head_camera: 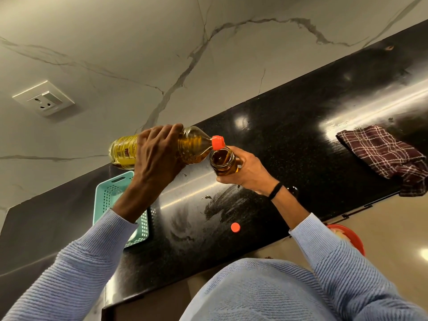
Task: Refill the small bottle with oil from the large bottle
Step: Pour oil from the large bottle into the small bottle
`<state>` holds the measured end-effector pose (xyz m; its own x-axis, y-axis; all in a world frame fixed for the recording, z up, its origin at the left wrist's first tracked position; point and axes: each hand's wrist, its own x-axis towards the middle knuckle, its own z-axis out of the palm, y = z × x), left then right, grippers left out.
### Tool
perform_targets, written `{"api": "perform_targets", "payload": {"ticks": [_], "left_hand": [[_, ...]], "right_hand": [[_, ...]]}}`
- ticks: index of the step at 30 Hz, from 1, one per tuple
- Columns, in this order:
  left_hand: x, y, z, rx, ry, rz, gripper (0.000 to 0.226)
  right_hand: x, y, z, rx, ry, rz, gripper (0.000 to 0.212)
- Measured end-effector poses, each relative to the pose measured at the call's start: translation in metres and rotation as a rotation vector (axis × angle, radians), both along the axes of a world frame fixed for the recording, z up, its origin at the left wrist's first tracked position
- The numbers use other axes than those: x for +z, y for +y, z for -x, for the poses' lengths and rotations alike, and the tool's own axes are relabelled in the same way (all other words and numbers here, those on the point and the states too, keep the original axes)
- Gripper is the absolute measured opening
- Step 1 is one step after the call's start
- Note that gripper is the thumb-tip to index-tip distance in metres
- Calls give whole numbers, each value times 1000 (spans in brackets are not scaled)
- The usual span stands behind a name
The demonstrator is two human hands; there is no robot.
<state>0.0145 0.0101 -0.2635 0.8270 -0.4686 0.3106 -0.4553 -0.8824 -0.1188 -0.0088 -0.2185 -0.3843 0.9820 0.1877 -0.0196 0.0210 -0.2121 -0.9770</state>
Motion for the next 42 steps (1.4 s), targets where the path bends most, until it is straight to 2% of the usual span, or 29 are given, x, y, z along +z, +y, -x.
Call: {"api": "perform_targets", "payload": {"ticks": [31, 42], "left_hand": [[-14, 0, -5, 17, 40, 5, 85], [-23, -2, 4, 43, 91, 160, 85]], "right_hand": [[0, -2, -2, 6, 7, -40, 74], [-1, -5, -2, -1, 15, -53, 76]]}}
